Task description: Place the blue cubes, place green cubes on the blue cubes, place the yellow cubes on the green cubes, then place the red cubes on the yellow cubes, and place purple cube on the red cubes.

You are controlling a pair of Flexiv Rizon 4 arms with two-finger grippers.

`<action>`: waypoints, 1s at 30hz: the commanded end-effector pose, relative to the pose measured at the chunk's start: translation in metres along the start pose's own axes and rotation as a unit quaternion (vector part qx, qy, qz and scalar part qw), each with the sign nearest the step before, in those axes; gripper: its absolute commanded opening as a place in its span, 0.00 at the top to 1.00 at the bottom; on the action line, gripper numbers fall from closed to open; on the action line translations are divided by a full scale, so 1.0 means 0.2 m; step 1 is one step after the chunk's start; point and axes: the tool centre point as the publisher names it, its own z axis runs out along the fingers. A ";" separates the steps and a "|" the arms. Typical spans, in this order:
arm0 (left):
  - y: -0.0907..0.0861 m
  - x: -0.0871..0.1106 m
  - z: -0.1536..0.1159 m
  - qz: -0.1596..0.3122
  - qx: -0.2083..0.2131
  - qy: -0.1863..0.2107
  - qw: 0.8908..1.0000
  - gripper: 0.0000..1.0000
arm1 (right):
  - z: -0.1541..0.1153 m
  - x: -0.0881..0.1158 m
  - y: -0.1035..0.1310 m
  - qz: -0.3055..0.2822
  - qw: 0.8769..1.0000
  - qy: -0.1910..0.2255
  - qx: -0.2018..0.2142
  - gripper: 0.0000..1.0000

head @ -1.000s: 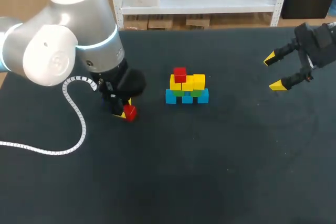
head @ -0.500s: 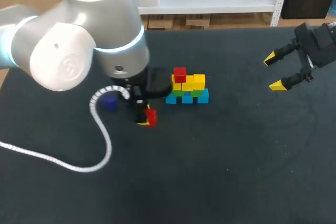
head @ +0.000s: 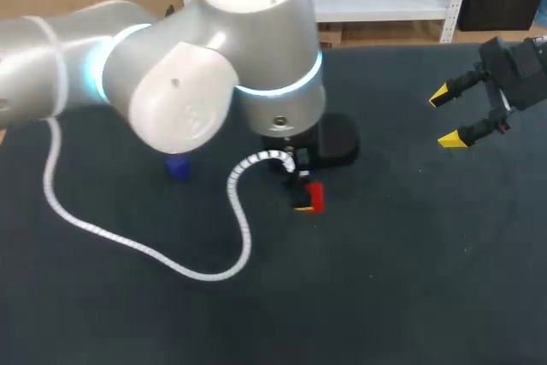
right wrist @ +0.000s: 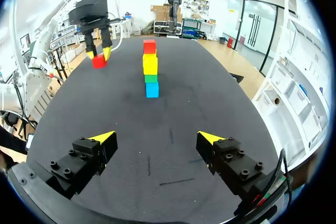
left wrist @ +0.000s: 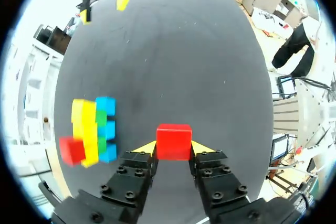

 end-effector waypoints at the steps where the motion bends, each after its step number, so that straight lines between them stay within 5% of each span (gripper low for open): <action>1: 0.05 -0.15 0.06 0.013 0.013 0.023 1.000 1.00 | 0.00 0.00 0.00 -0.001 1.000 -0.001 0.000 0.00; 15: -0.01 -0.33 0.17 0.051 0.038 0.033 0.997 1.00 | 0.00 0.00 0.00 -0.001 1.000 -0.001 0.000 0.00; 28: -0.01 -0.43 0.28 0.076 0.016 0.034 0.996 1.00 | 0.00 0.00 0.00 -0.001 1.000 -0.001 0.000 0.00; 30: 0.00 -0.44 0.29 0.075 0.016 0.029 0.997 0.90 | 0.00 0.00 0.00 -0.001 1.000 -0.001 0.000 0.00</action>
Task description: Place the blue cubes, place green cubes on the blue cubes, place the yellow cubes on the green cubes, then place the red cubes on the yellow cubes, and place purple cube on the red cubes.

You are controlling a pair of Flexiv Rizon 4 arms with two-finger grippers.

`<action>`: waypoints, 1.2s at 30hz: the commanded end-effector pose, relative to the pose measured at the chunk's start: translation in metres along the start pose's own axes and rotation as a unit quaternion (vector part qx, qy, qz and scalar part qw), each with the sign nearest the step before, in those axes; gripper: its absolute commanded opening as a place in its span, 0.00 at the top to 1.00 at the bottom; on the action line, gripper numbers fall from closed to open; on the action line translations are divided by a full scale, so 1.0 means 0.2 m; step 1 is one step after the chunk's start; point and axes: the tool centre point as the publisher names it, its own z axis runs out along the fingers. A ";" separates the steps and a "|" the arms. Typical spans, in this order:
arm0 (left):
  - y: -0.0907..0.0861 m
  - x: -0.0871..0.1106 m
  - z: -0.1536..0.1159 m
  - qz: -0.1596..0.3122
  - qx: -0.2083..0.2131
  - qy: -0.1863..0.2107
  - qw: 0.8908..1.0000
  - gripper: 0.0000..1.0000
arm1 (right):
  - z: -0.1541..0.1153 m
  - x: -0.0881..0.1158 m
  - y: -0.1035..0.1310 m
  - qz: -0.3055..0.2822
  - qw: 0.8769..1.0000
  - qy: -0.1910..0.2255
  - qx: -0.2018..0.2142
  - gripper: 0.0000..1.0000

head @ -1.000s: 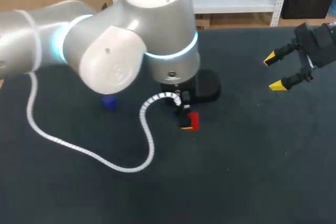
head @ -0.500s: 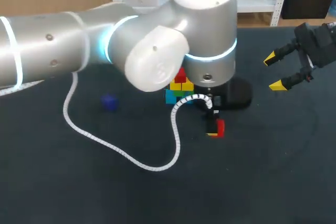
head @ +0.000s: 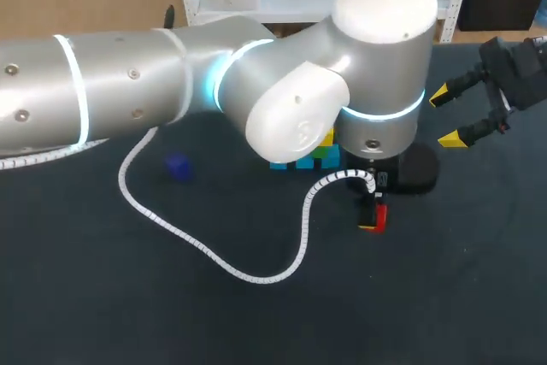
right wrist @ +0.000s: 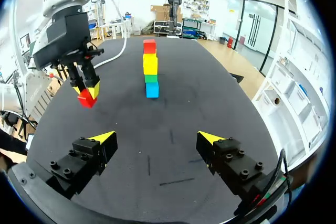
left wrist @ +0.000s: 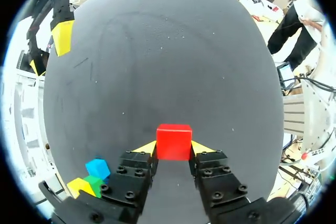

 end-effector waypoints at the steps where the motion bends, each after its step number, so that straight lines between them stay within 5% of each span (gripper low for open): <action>1: 0.03 -0.01 0.04 -0.001 0.003 -0.003 1.000 0.81 | 0.00 0.00 0.00 -0.001 1.000 -0.001 0.000 0.00; 11: 0.03 0.00 0.09 0.004 0.010 -0.003 1.000 0.76 | 0.00 0.00 0.00 -0.001 1.000 -0.001 0.000 0.00; 13: 0.03 0.01 0.10 0.006 0.011 -0.002 1.000 0.57 | 0.00 0.00 0.00 -0.001 1.000 -0.001 0.000 0.00; 15: 0.03 0.01 0.10 0.005 0.012 -0.002 1.000 0.51 | 0.00 0.00 0.00 -0.001 1.000 -0.001 0.000 0.00; 16: 0.03 0.01 0.10 0.006 0.012 -0.002 1.000 0.40 | 0.00 0.00 0.00 -0.001 1.000 -0.001 0.000 0.00; 18: 0.03 0.01 0.10 0.006 0.015 -0.002 1.000 0.01 | 0.00 0.00 0.00 -0.001 1.000 -0.001 0.000 0.00; 27: 0.01 0.13 -0.06 -0.011 -0.008 -0.014 1.000 0.00 | 0.00 0.00 0.00 -0.001 1.000 -0.001 0.000 0.00; 29: -0.01 0.18 -0.14 -0.002 -0.021 -0.040 0.999 0.00 | 0.00 0.00 0.00 -0.001 1.000 -0.001 0.000 0.00; 36: -0.13 0.45 -0.35 0.024 -0.032 -0.037 0.999 0.00 | 0.00 0.00 0.00 -0.001 1.000 -0.001 0.000 0.00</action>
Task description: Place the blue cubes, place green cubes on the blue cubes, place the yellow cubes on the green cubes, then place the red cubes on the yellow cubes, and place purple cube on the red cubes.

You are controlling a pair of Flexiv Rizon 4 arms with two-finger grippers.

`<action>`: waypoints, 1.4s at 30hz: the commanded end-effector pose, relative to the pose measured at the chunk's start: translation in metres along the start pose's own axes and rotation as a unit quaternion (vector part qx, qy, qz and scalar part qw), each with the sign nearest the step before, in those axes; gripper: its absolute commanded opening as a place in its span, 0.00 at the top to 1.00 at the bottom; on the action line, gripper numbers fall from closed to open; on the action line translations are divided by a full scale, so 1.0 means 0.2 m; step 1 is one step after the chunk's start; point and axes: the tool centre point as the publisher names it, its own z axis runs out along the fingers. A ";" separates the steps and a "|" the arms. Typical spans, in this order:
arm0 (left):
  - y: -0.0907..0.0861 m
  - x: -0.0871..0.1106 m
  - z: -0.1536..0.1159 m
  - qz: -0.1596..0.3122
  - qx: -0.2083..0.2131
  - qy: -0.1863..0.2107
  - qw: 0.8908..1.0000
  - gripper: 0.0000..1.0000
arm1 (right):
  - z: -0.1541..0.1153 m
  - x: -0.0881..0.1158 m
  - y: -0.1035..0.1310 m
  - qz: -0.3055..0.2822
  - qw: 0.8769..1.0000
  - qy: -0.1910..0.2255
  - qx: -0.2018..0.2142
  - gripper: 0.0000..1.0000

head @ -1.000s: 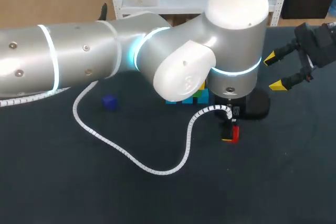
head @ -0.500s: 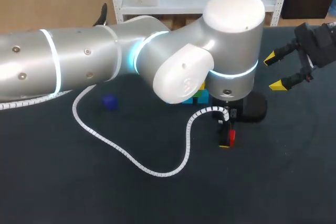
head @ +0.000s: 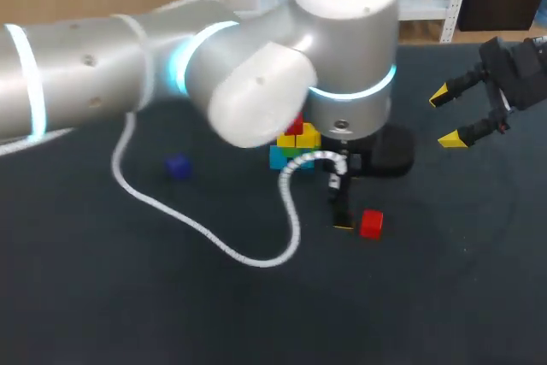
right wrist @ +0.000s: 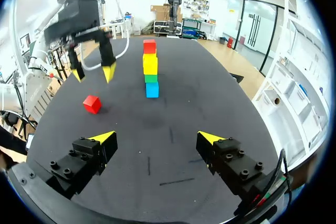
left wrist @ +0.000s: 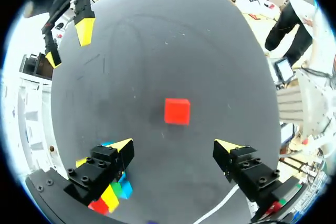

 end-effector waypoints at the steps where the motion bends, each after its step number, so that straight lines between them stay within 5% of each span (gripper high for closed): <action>1: -0.17 0.28 -0.20 0.003 -0.018 -0.025 1.000 0.00 | 0.00 0.00 0.00 -0.001 1.000 -0.001 0.000 0.00; 6: -0.24 0.51 -0.33 0.010 -0.017 -0.029 0.999 0.00 | 0.00 0.00 0.00 -0.001 1.000 -0.001 0.000 0.00; 16: -0.33 0.90 -0.54 0.146 0.017 -0.050 0.988 0.00 | 0.00 0.00 0.00 -0.001 1.000 -0.001 0.000 0.00; 26: -0.18 1.27 -0.50 0.283 0.022 -0.017 0.959 0.00 | 0.00 0.00 0.00 -0.001 1.000 -0.001 0.000 0.00; 33: -0.06 1.41 -0.37 0.333 0.038 0.001 0.942 0.00 | 0.00 0.00 0.00 -0.001 1.000 -0.001 0.000 0.00; 42: -0.01 1.40 -0.22 0.362 0.062 -0.007 0.930 0.00 | 0.00 0.00 0.00 -0.001 1.000 -0.001 0.000 0.00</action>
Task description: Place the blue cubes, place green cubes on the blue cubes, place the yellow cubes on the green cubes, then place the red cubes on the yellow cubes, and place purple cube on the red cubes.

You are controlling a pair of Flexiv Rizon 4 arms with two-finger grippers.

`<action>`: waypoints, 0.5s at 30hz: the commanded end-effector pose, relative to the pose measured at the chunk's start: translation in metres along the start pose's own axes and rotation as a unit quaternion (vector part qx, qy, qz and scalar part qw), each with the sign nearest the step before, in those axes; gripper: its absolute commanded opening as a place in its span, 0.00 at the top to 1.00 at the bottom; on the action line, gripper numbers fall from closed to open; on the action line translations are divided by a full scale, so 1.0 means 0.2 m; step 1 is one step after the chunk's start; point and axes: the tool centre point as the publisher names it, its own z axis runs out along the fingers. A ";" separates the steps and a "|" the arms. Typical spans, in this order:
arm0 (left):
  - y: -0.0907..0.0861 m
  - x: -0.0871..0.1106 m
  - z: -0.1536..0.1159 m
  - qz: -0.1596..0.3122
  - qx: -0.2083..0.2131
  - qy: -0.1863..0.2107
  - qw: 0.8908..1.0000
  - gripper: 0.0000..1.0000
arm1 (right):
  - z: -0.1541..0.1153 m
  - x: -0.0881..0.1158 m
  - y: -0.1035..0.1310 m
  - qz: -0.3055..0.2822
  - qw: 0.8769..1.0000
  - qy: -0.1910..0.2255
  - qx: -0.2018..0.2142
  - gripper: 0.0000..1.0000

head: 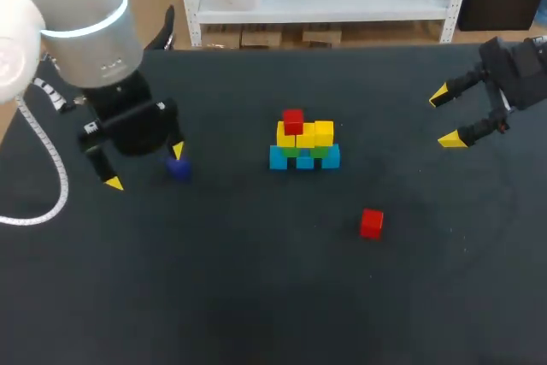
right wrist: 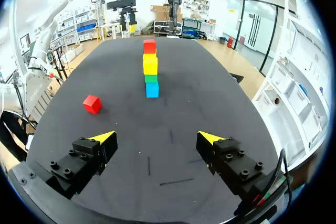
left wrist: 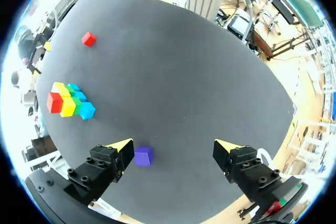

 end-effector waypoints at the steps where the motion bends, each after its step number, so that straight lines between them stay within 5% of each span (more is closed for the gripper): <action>1: 0.09 0.05 0.06 -0.002 0.017 -0.018 1.000 0.00 | 0.00 0.00 0.00 -0.001 1.000 -0.001 0.000 0.00; 15: 0.26 0.22 0.13 -0.071 0.020 -0.004 0.997 0.00 | 0.00 0.00 0.00 -0.001 1.000 -0.001 0.000 0.00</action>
